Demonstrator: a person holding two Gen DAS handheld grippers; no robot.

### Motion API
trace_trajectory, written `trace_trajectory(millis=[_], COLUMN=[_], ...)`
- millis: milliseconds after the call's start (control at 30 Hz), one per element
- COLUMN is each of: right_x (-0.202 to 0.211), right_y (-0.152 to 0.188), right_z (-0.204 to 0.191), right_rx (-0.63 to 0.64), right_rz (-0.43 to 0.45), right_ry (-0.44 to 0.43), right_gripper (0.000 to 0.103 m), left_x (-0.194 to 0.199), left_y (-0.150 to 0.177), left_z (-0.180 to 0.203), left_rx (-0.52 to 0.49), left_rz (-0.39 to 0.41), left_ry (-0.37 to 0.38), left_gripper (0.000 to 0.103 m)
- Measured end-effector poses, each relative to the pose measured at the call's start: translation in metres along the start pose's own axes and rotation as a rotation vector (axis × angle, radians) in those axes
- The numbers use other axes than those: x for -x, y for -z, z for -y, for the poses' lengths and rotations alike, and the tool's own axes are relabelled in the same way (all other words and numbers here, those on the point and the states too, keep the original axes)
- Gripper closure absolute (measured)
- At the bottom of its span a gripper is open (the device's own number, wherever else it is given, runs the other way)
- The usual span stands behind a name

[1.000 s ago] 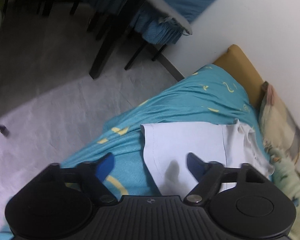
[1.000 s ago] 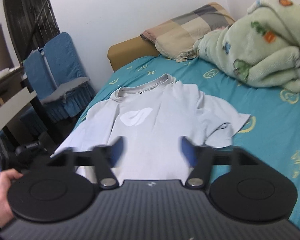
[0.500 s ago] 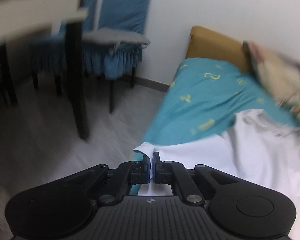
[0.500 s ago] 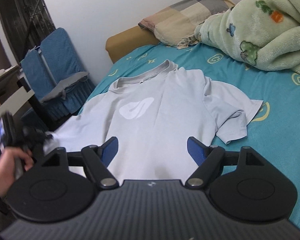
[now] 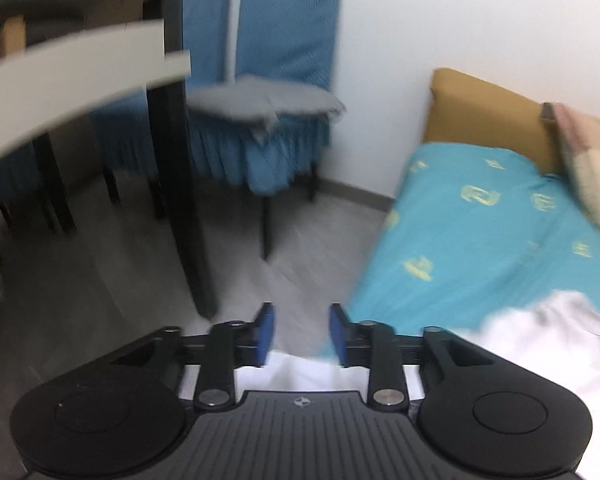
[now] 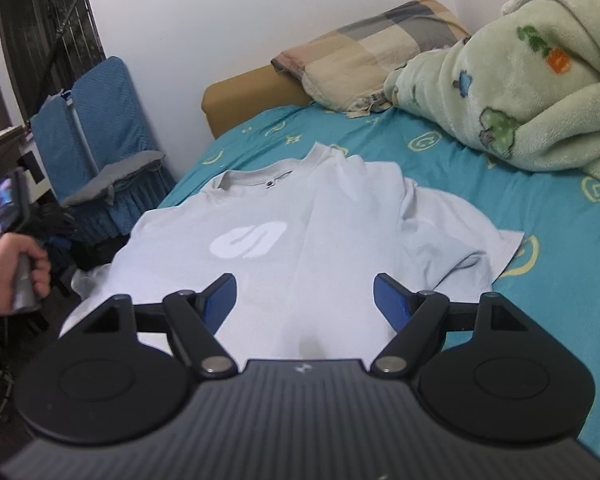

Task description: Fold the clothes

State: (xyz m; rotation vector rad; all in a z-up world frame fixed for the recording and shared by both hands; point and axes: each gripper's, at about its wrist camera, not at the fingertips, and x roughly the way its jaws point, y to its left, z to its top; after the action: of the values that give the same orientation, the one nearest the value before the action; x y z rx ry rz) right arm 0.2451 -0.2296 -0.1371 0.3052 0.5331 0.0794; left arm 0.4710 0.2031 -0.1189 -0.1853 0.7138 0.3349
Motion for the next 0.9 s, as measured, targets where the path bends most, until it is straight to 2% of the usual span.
trace_trajectory(millis=[133,200,300,433,533,600,667,733,900], right_x=[0.007,0.013,0.027,0.046,0.063,0.072,0.077,0.081,0.083], right_y=[-0.001,-0.001,-0.001,0.001,0.003,0.006,0.008,0.009,0.012], right_z=[0.002,0.001,0.002,0.005,0.006,0.006,0.007,0.011,0.021], right_rx=[0.005,0.016,0.018,0.009,0.01,0.009,0.001,-0.012,-0.028], right_rz=[0.004,0.008,0.019,0.004,-0.009,-0.015,-0.025,-0.035,-0.059], right_ry=[-0.009,-0.014,-0.018,-0.013,-0.004,0.006,0.016,0.026,0.065], right_gripper=[0.026,0.026,0.026,0.026,0.026,0.026,0.026,0.026,0.026], left_x=[0.073,0.116,0.174,0.223,0.246,0.257,0.264,0.266,0.272], left_y=[0.043,0.072,0.124,0.186,0.221,0.236,0.244,0.244,0.251], left_z=[0.0,-0.006,-0.018,-0.038,-0.05,-0.051,-0.045,-0.035,-0.019], left_rx=[-0.085,-0.121,-0.154,-0.148,-0.126,-0.136,-0.182,-0.224,-0.284], left_rz=[-0.054,-0.111,-0.238,-0.446,-0.567,-0.615,-0.632,-0.618,-0.653], left_ry=[0.085,0.129,0.173,0.207,0.251,0.26,0.252,0.246,0.244], left_gripper=[0.054,0.053,0.053,0.054,0.058,0.059,0.06,0.06,0.06])
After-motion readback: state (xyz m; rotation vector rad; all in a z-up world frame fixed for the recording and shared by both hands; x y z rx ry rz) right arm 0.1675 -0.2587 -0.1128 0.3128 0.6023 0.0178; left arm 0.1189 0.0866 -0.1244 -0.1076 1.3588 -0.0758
